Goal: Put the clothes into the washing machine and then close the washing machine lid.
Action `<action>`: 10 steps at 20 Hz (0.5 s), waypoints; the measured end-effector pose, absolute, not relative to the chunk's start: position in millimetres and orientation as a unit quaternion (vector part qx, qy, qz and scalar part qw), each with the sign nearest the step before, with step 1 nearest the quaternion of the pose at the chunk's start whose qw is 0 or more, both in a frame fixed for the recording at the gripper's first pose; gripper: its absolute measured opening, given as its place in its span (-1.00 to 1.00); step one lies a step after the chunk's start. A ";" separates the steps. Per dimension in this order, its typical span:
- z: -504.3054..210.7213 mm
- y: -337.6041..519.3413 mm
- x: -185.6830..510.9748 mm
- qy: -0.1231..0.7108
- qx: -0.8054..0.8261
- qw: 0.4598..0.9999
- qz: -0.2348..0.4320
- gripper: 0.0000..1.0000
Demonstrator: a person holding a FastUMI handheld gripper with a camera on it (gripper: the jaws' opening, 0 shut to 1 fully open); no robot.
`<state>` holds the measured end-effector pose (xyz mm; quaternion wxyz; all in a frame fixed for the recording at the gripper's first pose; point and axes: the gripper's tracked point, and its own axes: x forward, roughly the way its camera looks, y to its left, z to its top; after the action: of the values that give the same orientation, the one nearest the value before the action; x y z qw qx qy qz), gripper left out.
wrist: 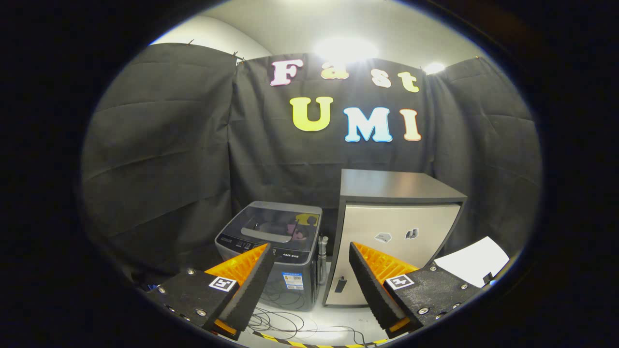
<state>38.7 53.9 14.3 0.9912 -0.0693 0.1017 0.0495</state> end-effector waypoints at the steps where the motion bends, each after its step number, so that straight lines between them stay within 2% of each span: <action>1: 15.6 53.9 32.4 0.095 -0.066 0.992 0.047 0.93; 10: 37.3 66.9 -29.5 0.038 -0.064 0.997 0.020 0.93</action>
<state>-29.5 66.9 37.3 0.9970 -0.0645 0.0378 0.0198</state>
